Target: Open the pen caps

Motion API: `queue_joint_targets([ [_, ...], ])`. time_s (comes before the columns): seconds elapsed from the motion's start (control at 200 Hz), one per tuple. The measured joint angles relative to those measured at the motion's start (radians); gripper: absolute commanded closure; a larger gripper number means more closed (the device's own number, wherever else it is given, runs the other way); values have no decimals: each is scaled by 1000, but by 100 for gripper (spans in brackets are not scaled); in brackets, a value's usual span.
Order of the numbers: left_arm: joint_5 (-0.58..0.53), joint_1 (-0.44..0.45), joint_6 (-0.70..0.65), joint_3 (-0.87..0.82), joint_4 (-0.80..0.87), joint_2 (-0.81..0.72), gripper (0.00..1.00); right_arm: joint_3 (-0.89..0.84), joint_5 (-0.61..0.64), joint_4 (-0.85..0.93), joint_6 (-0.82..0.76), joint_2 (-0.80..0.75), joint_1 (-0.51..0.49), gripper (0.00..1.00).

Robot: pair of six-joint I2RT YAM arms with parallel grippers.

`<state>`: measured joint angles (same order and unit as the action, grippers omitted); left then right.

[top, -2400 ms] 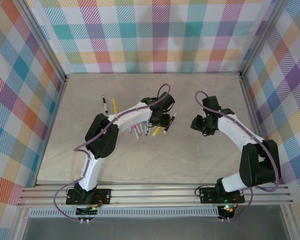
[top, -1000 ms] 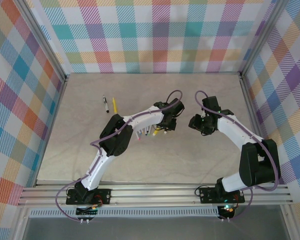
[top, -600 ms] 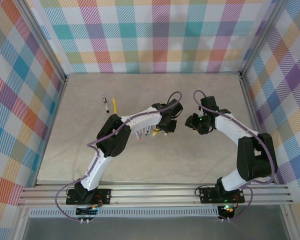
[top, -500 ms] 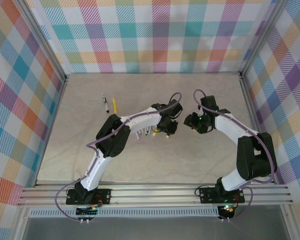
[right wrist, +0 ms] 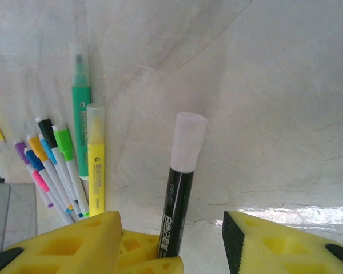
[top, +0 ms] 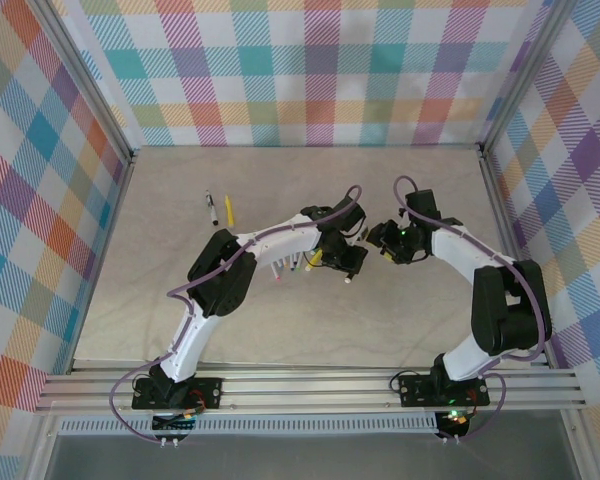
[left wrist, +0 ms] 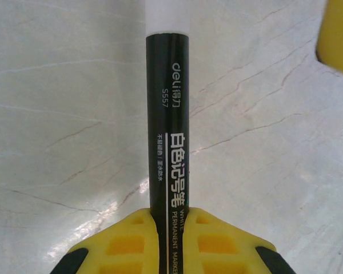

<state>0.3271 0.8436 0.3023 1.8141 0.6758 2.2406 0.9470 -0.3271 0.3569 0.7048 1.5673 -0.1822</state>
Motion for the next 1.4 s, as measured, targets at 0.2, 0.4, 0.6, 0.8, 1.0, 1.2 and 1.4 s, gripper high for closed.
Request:
queue_joint_targets([
  [0.2,27,0,7,0,1,-9,100,-3,-27,-34,29,30,13,49],
  [0.4,58,1,7,0,1,-37,100,-3,-58,-78,56,68,20,49],
  [0.6,75,1,6,0,2,-68,100,-3,-81,-113,77,106,26,69],
  [0.8,76,4,3,0,5,-71,100,-2,-114,-142,100,109,26,100],
  [1.0,76,4,5,0,4,-71,73,-4,-120,-148,100,101,27,100],
  [1.2,76,6,7,2,5,-70,71,-7,-130,-166,103,74,27,100],
  [1.4,79,7,14,3,5,-64,92,-24,-135,-185,104,64,27,100],
])
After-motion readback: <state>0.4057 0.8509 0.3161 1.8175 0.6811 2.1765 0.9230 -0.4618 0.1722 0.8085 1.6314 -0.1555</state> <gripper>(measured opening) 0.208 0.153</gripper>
